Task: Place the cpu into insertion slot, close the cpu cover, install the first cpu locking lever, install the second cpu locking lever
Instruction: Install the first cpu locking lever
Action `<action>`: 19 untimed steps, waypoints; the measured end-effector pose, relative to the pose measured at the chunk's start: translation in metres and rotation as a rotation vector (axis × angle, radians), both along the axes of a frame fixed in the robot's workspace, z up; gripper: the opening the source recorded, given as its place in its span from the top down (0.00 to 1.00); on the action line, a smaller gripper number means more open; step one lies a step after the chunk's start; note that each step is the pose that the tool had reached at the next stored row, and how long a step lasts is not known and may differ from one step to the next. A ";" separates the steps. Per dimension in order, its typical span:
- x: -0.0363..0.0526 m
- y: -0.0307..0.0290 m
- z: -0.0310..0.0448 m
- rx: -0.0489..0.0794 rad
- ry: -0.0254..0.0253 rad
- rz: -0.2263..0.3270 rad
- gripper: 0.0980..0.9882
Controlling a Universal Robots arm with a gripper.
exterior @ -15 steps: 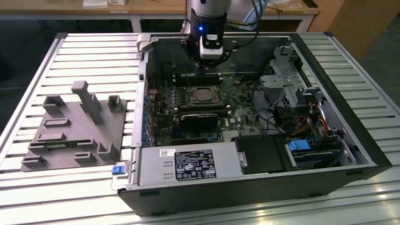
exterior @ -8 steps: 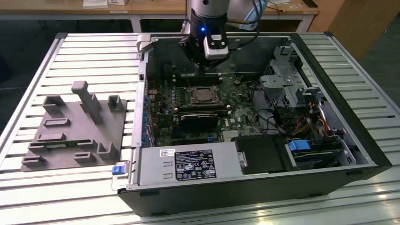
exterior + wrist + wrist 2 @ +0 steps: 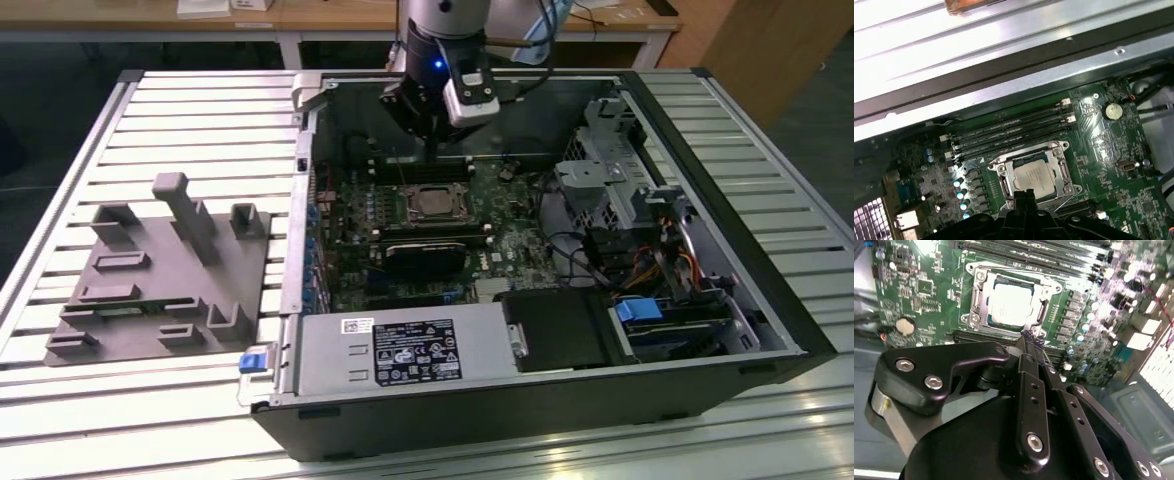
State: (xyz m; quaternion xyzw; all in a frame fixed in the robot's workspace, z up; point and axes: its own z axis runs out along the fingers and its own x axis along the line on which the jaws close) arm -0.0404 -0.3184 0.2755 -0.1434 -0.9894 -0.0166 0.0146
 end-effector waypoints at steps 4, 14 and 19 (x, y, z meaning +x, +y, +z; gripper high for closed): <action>0.0000 0.0000 -0.0003 0.000 0.0000 0.071 0.99; -0.0028 0.0000 -0.0029 0.014 -0.0261 0.134 0.99; -0.0048 0.0001 -0.0044 0.015 -0.0257 0.199 0.99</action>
